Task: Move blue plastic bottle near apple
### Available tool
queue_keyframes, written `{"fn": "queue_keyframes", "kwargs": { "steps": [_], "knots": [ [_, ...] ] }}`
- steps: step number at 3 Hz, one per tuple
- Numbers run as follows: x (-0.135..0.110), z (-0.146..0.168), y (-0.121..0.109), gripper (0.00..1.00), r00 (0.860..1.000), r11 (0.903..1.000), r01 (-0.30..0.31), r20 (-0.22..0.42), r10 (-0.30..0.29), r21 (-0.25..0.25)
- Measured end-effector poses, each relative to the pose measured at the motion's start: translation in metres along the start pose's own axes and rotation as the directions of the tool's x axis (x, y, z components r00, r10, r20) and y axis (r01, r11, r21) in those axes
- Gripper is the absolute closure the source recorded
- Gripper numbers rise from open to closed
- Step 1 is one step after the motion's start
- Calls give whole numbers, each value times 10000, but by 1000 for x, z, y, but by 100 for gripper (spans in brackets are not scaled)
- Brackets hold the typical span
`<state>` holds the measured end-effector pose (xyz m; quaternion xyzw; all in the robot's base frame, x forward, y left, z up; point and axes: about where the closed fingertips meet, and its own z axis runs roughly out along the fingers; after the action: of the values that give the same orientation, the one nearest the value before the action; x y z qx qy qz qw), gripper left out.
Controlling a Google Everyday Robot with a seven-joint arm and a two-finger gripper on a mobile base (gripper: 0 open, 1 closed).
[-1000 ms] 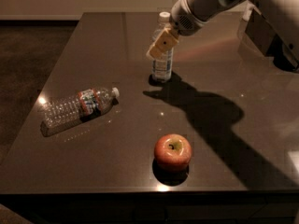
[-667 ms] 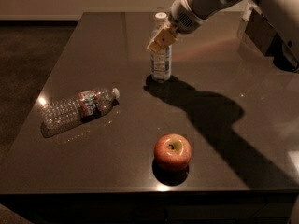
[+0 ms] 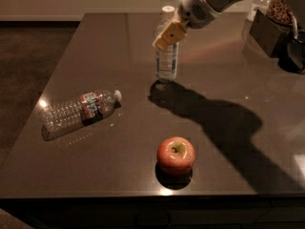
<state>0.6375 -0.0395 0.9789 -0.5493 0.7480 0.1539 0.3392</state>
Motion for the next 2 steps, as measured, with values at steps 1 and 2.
{"fn": "queue_keyframes", "kwargs": {
  "steps": [1, 2],
  "knots": [
    [5, -30, 24, 100, 9998, 9993, 171, 103, -168, -319],
    [17, -51, 51, 100, 9996, 9971, 281, 106, -274, -712]
  ]
}}
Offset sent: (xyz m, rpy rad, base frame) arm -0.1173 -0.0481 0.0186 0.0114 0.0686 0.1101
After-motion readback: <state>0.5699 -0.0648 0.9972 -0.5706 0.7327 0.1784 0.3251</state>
